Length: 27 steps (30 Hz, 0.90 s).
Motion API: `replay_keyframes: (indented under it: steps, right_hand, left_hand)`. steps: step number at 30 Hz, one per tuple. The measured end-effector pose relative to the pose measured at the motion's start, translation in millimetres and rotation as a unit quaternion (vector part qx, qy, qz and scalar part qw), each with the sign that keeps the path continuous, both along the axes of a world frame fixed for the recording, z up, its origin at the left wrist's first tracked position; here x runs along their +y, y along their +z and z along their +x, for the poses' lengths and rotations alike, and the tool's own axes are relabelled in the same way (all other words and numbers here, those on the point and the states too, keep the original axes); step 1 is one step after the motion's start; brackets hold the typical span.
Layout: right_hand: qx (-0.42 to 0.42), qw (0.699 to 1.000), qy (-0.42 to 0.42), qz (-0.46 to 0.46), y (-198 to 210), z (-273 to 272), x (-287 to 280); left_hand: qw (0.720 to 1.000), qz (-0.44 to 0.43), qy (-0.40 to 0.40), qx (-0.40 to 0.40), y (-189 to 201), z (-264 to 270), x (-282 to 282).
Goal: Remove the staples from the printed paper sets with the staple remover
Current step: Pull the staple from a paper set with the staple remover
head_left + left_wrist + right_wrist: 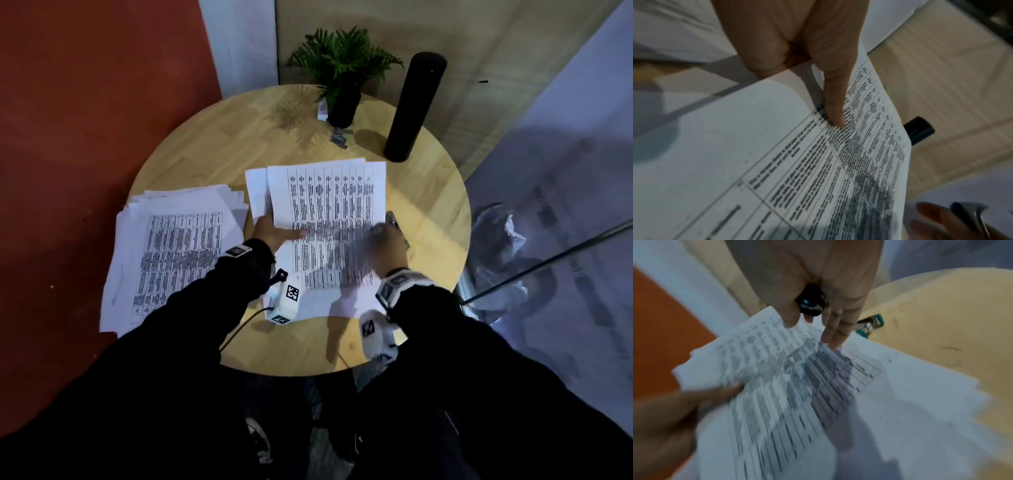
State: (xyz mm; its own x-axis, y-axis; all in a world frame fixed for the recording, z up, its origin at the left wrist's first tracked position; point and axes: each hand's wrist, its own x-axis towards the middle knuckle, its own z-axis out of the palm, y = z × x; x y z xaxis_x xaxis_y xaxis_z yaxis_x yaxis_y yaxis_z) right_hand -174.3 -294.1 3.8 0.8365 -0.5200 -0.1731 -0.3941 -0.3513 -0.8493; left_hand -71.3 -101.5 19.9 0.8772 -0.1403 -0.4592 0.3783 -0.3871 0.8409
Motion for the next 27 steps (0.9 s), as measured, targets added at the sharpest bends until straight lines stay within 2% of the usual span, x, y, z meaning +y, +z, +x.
replay_keyframes:
  steps: [2, 3, 5, 6, 10, 14, 18, 23, 27]
  right_hand:
    - [-0.004, 0.997, -0.066, 0.038, 26, 15, -14]
    - [-0.011, 0.991, -0.081, 0.102, 41, 20, -18]
    - [-0.040, 0.974, -0.067, 0.212, 68, 31, -27]
    - [-0.052, 0.969, -0.044, 0.236, 81, 35, -29]
    - [-0.106, 0.956, 0.002, 0.275, 135, 44, -26]
    - [-0.181, 0.932, -0.029, 0.313, 165, 44, -21]
    - [-0.221, 0.923, 0.000, 0.314, 190, 39, -14]
    - [-0.268, 0.904, 0.058, 0.329, 225, 24, -9]
    - [-0.276, 0.899, 0.084, 0.331, 247, 15, -4]
  left_hand:
    - [0.999, -0.031, 0.002, -0.036, 20, 1, 6]
    - [0.997, -0.055, 0.002, -0.048, 31, 1, 7]
    - [0.993, -0.087, -0.001, -0.075, 53, 4, 11]
    - [0.991, -0.096, -0.004, -0.088, 63, 5, 13]
    - [0.983, -0.126, -0.017, -0.131, 112, 11, 20]
    - [0.966, -0.160, -0.023, -0.203, 151, 11, 23]
    - [0.941, -0.181, 0.009, -0.285, 181, 11, 28]
    - [0.882, -0.157, 0.094, -0.434, 228, 8, 37]
    - [0.848, -0.233, 0.085, -0.468, 265, -2, 50]
